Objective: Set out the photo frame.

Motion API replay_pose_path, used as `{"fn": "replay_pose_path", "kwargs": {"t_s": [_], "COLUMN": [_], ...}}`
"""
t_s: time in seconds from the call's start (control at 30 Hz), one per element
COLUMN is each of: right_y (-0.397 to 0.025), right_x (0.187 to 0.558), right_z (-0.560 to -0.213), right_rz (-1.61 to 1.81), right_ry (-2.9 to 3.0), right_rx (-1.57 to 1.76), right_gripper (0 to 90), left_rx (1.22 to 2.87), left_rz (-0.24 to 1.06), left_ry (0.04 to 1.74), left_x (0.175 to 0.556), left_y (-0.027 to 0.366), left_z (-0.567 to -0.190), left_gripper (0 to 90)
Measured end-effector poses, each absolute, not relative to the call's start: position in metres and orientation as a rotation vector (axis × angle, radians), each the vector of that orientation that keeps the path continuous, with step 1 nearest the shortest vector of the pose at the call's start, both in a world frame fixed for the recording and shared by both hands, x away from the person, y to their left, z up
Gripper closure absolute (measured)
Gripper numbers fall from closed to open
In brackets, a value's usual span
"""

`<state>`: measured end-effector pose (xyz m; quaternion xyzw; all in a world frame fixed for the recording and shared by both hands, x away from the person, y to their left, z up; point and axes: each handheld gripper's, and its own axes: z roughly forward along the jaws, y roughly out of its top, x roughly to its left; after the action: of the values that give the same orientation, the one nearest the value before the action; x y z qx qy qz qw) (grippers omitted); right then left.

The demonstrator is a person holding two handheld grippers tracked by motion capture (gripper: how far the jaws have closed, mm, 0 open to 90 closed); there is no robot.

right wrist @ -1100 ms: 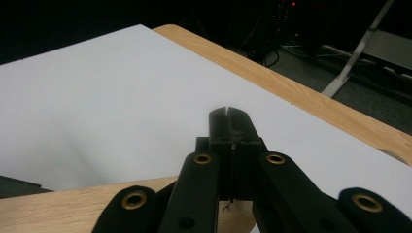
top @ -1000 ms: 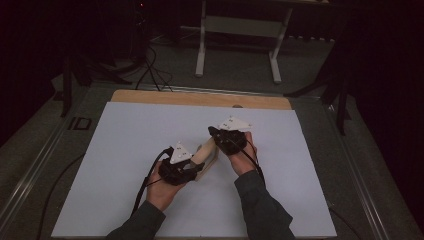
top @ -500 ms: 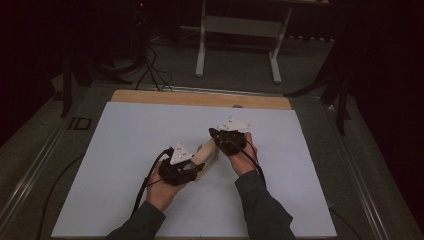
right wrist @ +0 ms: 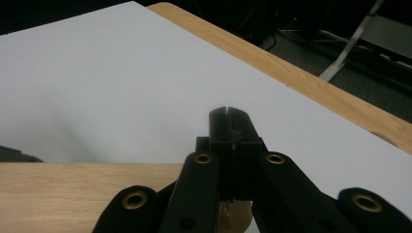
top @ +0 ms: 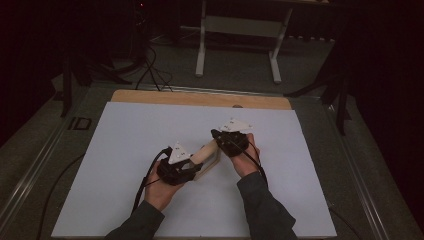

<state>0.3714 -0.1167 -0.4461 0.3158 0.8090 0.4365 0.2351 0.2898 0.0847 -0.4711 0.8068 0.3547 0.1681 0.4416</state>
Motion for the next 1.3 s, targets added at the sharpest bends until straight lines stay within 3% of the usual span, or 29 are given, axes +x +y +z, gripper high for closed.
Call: {"fn": "replay_pose_path", "kwargs": {"t_s": [1.3], "right_y": [-0.134], "right_x": [0.351], "right_z": [-0.443], "right_rz": [1.175], "right_ry": [2.228], "right_rx": [0.917], "right_gripper": [90.0], "left_rx": [2.012], "left_rz": [0.494], "left_ry": [0.944], "left_x": [0.295], "left_y": [0.089], "left_z": [-0.474], "left_gripper": [55.6]}}
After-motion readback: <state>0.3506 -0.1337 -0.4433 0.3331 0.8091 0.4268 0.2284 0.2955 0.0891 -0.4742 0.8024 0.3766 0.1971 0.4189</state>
